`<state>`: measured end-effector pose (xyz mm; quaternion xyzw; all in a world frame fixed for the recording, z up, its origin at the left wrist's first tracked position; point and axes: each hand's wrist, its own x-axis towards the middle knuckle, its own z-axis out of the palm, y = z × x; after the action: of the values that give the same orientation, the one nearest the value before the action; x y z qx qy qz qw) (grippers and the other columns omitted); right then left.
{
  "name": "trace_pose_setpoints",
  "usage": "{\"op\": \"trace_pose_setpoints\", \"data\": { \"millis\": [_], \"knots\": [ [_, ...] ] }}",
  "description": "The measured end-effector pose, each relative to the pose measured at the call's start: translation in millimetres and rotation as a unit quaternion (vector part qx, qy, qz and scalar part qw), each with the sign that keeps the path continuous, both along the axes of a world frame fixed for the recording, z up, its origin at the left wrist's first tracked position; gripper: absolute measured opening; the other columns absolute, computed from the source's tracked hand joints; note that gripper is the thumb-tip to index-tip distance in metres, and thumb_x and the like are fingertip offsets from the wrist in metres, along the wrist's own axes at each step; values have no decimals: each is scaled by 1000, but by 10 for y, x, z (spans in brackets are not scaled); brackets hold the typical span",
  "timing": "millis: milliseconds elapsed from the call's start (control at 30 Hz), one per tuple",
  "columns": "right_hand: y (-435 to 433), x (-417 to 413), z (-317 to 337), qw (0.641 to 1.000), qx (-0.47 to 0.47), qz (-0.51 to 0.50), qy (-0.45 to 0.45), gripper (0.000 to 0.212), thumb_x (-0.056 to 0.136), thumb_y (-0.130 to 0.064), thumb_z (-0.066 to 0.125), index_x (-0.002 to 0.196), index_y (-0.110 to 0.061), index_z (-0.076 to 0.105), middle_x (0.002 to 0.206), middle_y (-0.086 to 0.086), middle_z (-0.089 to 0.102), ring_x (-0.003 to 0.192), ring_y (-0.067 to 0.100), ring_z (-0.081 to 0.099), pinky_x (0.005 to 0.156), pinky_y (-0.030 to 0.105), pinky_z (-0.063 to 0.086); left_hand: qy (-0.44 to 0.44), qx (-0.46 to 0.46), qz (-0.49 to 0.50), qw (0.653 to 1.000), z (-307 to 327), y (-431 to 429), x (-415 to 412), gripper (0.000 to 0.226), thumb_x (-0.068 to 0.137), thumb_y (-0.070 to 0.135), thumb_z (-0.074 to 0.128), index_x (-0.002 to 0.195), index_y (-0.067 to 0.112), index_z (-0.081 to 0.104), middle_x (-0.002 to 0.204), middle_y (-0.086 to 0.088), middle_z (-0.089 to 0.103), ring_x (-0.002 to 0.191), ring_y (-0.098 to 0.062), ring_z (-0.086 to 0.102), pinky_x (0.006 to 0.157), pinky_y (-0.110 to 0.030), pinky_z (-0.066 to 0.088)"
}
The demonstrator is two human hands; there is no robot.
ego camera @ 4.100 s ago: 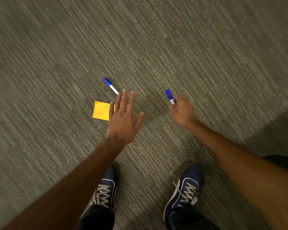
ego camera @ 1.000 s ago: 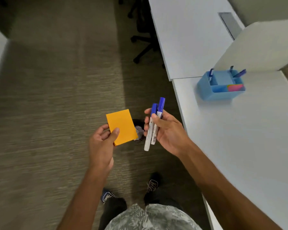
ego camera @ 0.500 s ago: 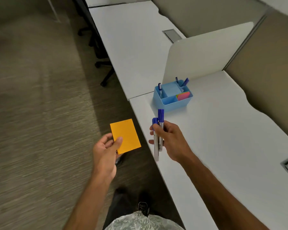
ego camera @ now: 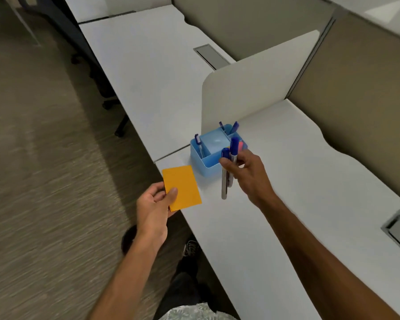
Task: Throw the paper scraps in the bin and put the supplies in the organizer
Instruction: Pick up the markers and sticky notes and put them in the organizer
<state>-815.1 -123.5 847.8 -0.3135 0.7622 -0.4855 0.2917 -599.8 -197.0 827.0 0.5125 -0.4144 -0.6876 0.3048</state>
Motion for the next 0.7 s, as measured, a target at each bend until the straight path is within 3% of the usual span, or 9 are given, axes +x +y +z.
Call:
{"op": "trace_pose_setpoints", "data": {
  "millis": [67,200,400,533,700],
  "knots": [
    [-166,-186,-12,1000,1,-11,4,25,89,-33,74,104,-13,70,93,7,71,80,15,65,74,35,56,-8,5,-7,1000,-32,-182,-143,18,91,9,66,109,13,66,97,-2,78,91,-20,74,75,-35,58],
    [-568,-530,-87,999,23,-34,10,25,80,-31,82,100,-19,73,84,-8,74,73,4,73,76,27,62,-28,14,-14,999,-158,-488,-341,19,92,11,67,110,15,66,98,-1,78,92,-19,74,72,-32,58],
    [-1226,-877,-371,995,78,-30,63,30,79,-27,84,104,-12,76,87,6,76,76,14,75,79,25,59,-56,36,-18,998,-414,-819,-476,21,91,13,69,112,17,66,98,1,78,92,-16,75,69,-28,59],
    [-1564,-958,-639,986,141,18,89,32,82,-26,82,106,-7,73,88,7,75,74,14,72,68,16,55,-63,45,-14,997,-514,-949,-524,20,90,11,69,110,16,66,95,1,79,89,-16,75,63,-23,58],
    [-1780,-938,-948,969,216,95,78,20,83,-24,80,89,-10,68,91,11,75,76,19,73,73,31,61,-64,53,-9,997,-570,-1035,-558,17,91,11,68,107,16,66,95,-1,78,90,-18,75,66,-26,59]
  ]
}}
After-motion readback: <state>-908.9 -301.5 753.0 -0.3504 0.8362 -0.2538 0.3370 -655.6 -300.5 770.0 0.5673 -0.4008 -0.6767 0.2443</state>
